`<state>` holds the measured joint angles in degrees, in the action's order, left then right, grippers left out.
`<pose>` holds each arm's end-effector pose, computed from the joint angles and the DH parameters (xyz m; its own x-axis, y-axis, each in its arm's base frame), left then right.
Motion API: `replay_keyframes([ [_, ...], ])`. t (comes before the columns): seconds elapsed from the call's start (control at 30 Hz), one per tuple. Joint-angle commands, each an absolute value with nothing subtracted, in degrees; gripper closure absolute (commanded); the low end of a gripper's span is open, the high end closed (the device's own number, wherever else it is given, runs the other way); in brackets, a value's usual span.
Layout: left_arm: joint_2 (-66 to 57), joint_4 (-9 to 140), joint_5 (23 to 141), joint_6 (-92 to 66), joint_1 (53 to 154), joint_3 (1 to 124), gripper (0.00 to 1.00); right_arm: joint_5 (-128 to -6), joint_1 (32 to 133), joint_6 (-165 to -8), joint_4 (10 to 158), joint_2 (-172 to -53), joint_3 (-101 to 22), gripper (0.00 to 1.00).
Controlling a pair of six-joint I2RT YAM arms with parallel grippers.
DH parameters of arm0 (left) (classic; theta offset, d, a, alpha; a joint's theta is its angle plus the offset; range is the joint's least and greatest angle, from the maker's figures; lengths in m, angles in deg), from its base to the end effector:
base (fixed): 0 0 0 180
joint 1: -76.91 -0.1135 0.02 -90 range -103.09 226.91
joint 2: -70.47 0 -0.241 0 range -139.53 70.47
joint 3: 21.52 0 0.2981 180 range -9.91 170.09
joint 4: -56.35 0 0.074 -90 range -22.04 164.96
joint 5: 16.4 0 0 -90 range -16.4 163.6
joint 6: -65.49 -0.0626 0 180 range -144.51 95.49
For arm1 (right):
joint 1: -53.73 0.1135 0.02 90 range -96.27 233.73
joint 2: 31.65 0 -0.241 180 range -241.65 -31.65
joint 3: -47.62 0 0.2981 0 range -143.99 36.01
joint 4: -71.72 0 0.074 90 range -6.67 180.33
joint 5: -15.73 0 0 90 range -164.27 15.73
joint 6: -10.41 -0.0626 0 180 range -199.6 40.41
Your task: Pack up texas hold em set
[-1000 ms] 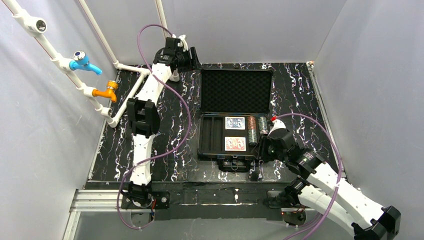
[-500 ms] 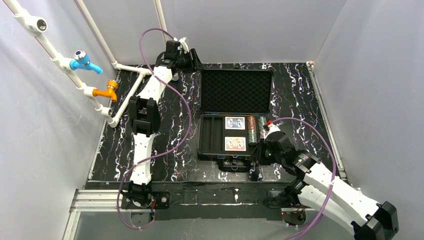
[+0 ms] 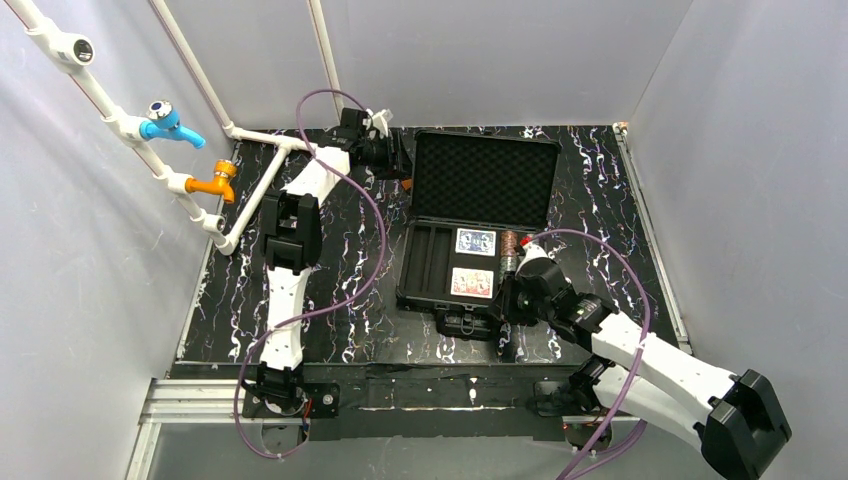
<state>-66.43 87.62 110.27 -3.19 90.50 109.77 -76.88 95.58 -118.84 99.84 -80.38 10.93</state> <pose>0.5666 -0.1754 0.1745 -0.7808 -0.1113 -0.6148 0.3960 0.6730 -0.6247 0.1933 0.1693 0.1444 -0.7773 0.1523 -0.6104 -0.1921 0.8665 0.4608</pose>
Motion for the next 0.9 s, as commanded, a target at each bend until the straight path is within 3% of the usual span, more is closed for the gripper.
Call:
replay_keyframes([
  [0.0, -57.55, 88.93, 116.19, -6.38, 93.55, 105.00, 0.50, -83.04, 95.39, -116.17, 96.45, -83.35, 9.39, 0.75],
  [0.33, -50.77, 83.74, 117.54, -8.55, 96.16, 95.17, 0.50, -89.51, 95.26, -112.50, 95.06, -85.97, 9.63, 0.75],
  [0.5, -47.68, 84.43, 110.90, -7.61, 96.61, 92.72, 0.52, -87.00, 95.28, -108.87, 96.10, -84.42, 5.93, 0.73],
  [0.67, -40.81, 87.78, 100.81, -9.79, 98.84, 88.52, 0.53, -90.38, 95.22, -103.76, 96.87, -82.94, -4.26, 0.59],
  [0.87, -31.53, 90.77, 90.31, -11.22, 102.79, 80.29, 0.53, -95.09, 92.49, -99.84, 94.79, -92.11, -17.56, 0.39],
])
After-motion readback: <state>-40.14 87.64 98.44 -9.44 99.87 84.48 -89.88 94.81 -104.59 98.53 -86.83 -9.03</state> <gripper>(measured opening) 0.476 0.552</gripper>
